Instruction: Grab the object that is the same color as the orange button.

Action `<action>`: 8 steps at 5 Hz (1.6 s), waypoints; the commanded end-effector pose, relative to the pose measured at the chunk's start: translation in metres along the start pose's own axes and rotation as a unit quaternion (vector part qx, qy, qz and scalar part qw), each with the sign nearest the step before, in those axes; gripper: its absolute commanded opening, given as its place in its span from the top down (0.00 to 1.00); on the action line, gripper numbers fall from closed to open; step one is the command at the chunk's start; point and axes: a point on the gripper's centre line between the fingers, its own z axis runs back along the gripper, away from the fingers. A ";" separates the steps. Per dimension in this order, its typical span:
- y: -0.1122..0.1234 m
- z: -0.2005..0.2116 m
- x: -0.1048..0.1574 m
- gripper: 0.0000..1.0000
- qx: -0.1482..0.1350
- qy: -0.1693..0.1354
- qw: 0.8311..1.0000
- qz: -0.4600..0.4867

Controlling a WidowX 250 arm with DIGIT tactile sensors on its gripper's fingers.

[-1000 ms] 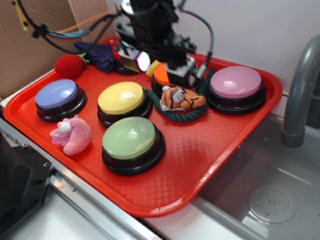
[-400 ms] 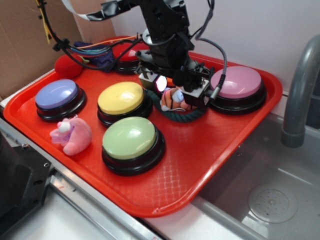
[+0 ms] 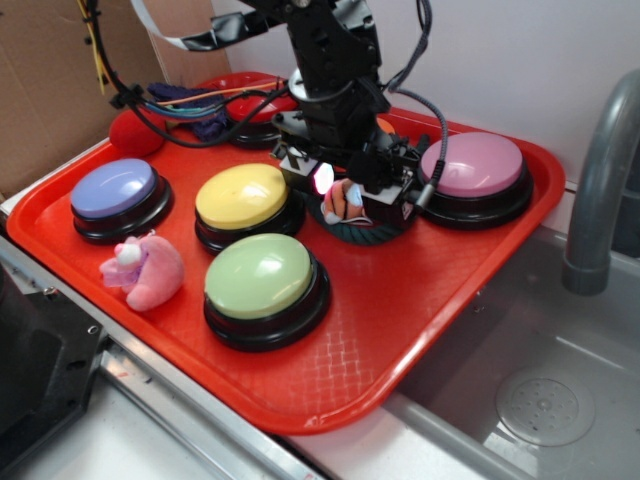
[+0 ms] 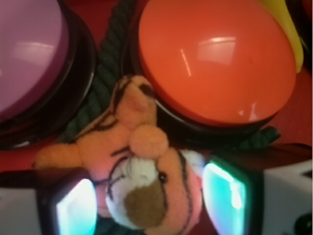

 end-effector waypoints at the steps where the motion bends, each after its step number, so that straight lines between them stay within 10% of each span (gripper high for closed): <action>1: -0.002 0.006 0.014 1.00 0.015 -0.006 1.000 -0.003; 4: 0.015 0.075 0.028 1.00 0.000 -0.028 0.996 -0.086; 7: 0.123 0.101 0.034 1.00 0.014 0.003 0.998 -0.060; 8: 0.123 0.101 0.034 0.00 0.014 0.003 0.998 -0.060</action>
